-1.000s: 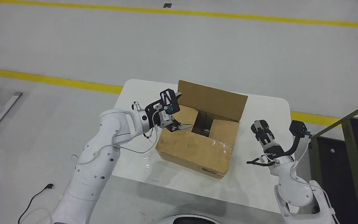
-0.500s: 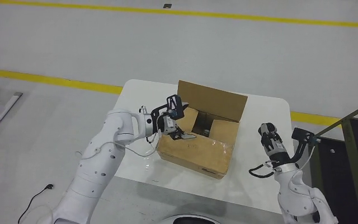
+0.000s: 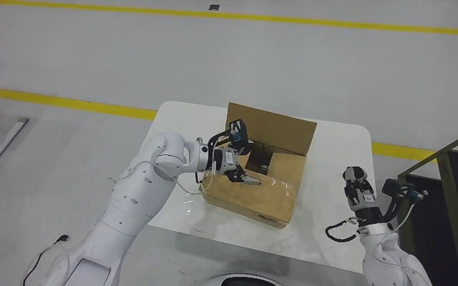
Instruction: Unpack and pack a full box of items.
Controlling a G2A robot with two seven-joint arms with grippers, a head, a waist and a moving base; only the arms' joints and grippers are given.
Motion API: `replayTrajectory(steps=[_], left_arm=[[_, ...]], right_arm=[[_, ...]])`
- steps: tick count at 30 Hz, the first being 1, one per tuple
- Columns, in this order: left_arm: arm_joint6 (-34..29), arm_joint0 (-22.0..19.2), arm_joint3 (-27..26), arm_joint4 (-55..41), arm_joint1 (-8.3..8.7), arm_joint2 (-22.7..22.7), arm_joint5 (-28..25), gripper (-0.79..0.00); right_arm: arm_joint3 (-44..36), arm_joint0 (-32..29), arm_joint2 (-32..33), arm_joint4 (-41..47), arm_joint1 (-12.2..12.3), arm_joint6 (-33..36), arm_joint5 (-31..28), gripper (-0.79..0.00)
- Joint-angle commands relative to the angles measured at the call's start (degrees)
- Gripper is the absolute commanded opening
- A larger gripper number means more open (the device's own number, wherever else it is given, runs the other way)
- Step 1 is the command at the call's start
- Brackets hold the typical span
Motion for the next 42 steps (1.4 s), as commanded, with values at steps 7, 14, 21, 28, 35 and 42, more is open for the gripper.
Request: replayTrajectory(steps=[7, 14, 21, 28, 35, 42], left_arm=[[-0.36, 1.32, 1.08, -4.4, 0.14, 1.49, -1.24, 0.0], [-9.36, -6.16, 9.46, -10.97, -1.16, 8.98, 2.76, 0.0], [-13.33, -14.06, 17.09, -14.45, -3.51, 19.72, 6.72, 0.0], [-9.78, -19.23, 23.07, -13.63, -5.65, 25.79, 3.18, 0.0], [-4.59, -22.59, 27.91, -13.89, -7.42, 34.5, -2.03, 0.0], [-4.58, -26.64, 29.28, -19.19, -8.95, 41.79, -2.03, 0.0]], right_arm=[[-0.59, -0.61, -2.12, -1.92, -0.34, -0.41, 1.28, -0.785], [-0.38, -0.36, -2.5, -2.02, -0.53, -0.52, 1.62, -0.785], [-0.33, -0.35, -2.19, -1.74, -0.73, -0.86, 2.52, -0.785], [-0.63, -0.84, -1.45, -1.45, -0.86, -0.79, 2.87, -0.785], [-0.74, -1.08, -1.65, -1.75, -1.02, -0.36, 3.1, -0.785], [-0.98, -1.01, -1.69, -2.04, -1.16, -0.1, 3.36, -0.785]])
